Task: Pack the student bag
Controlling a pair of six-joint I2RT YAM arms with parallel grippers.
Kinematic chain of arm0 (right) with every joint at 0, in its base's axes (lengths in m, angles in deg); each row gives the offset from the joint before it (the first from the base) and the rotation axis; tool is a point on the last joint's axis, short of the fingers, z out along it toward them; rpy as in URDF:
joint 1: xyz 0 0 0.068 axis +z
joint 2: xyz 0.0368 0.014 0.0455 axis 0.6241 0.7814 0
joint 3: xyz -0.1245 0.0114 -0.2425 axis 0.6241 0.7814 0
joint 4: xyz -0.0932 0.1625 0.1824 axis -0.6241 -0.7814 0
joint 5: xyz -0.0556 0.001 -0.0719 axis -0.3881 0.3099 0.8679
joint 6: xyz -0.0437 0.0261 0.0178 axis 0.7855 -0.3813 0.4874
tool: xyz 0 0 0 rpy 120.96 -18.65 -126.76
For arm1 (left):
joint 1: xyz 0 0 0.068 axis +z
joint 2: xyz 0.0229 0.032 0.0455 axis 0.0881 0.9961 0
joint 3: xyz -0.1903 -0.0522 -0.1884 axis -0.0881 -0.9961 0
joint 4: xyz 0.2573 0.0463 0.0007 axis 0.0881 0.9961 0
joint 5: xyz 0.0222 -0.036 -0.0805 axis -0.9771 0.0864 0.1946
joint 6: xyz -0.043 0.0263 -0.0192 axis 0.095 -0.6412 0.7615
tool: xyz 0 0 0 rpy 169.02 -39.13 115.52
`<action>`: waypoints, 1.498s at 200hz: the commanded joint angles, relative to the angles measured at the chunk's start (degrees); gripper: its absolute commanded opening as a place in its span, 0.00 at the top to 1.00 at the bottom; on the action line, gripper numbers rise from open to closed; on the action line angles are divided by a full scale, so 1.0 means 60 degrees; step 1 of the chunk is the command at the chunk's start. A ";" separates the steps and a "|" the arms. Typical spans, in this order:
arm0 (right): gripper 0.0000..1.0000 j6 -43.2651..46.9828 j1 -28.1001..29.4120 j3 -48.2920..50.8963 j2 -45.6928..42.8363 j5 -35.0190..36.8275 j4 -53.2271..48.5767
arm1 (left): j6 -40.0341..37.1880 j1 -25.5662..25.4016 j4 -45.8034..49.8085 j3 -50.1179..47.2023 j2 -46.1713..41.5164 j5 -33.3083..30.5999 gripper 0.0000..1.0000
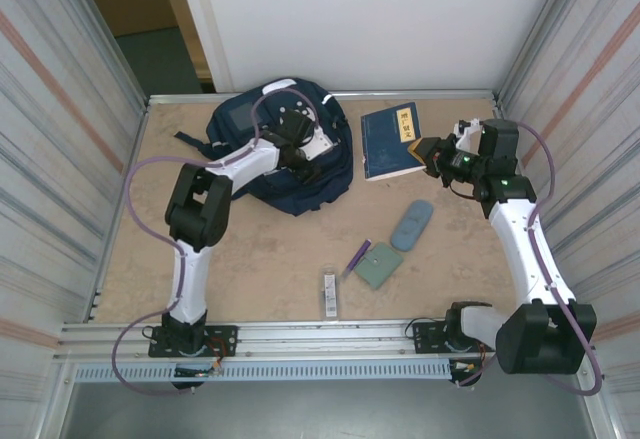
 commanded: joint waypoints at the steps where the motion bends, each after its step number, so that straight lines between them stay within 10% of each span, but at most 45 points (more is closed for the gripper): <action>1: 1.00 0.0212 -0.0010 -0.0216 -0.0379 -0.0073 0.0095 | -0.0030 -0.0046 0.0081 0.0294 0.0366 -0.1079 0.57; 24: 1.00 0.0274 0.0073 -0.0014 -0.0454 -0.0125 0.0042 | 0.0056 -0.0129 0.0236 0.0353 -0.0201 -0.1020 1.00; 129: 1.00 0.0485 0.1304 0.0594 0.0393 -0.0607 0.0184 | -0.1396 -0.0287 0.0314 0.2395 -0.2685 -0.1965 1.00; 191: 1.00 -0.1030 0.3407 -0.0135 0.2905 -0.0186 0.2785 | -0.1033 -0.0250 0.0685 0.3764 -0.2602 -0.1236 1.00; 299: 1.00 -0.3315 0.4319 -0.2798 0.8375 0.0971 0.6926 | 0.0076 -0.0261 0.1197 0.3508 -0.3286 0.0395 1.00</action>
